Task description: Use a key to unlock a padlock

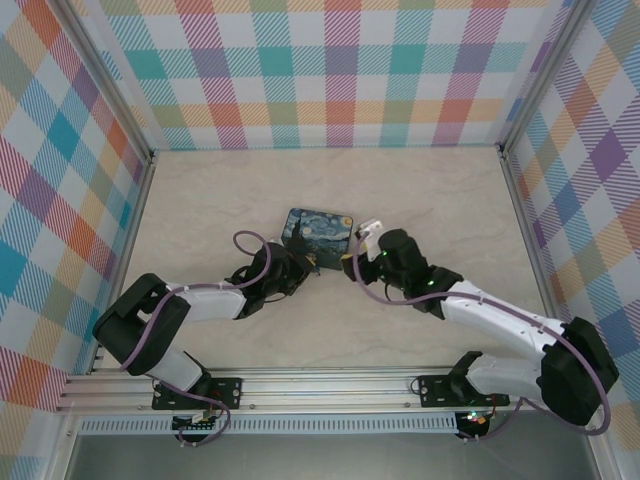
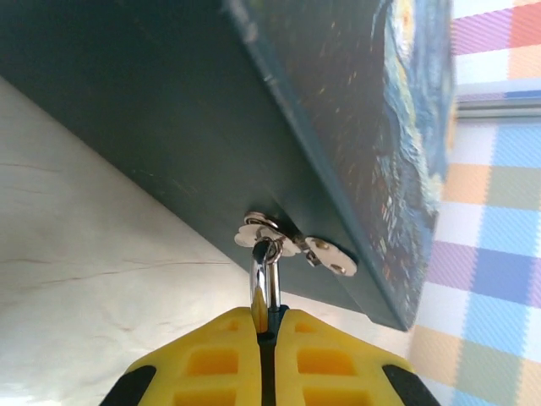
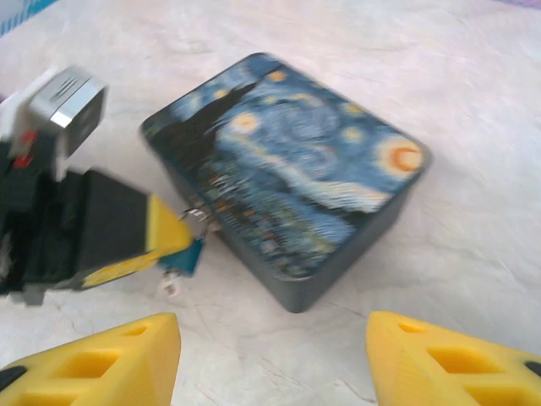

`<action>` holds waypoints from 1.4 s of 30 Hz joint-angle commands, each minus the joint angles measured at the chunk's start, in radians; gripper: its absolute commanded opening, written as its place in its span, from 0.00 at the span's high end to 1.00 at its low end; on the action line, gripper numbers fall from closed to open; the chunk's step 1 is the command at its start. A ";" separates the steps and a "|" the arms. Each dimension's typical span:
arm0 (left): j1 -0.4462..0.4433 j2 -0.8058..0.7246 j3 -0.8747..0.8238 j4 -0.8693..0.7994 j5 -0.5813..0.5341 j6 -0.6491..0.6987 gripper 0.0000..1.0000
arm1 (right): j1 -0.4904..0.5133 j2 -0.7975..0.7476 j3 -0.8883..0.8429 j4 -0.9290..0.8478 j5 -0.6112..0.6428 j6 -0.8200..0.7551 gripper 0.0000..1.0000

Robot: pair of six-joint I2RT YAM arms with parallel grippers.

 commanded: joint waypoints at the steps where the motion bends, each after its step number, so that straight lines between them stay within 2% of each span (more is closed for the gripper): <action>1: -0.016 -0.013 0.012 -0.092 -0.043 0.121 1.00 | -0.071 0.008 -0.004 -0.093 -0.114 0.110 0.40; 14: -0.091 0.075 0.114 -0.238 -0.164 0.234 0.99 | -0.103 0.134 0.019 -0.092 -0.059 0.168 0.39; 18: -0.103 0.092 0.136 -0.222 -0.143 0.246 0.83 | -0.108 0.151 0.021 -0.095 -0.051 0.164 0.38; 25: -0.105 0.117 0.150 -0.049 -0.055 0.209 0.62 | -0.128 0.167 0.008 -0.070 -0.096 0.175 0.37; 30: -0.105 0.128 0.162 -0.027 -0.035 0.214 0.60 | -0.139 0.164 0.009 -0.075 -0.106 0.171 0.36; 42: -0.086 -0.022 0.152 -0.037 -0.016 0.253 0.49 | -0.156 0.162 -0.038 0.054 -0.234 0.116 0.27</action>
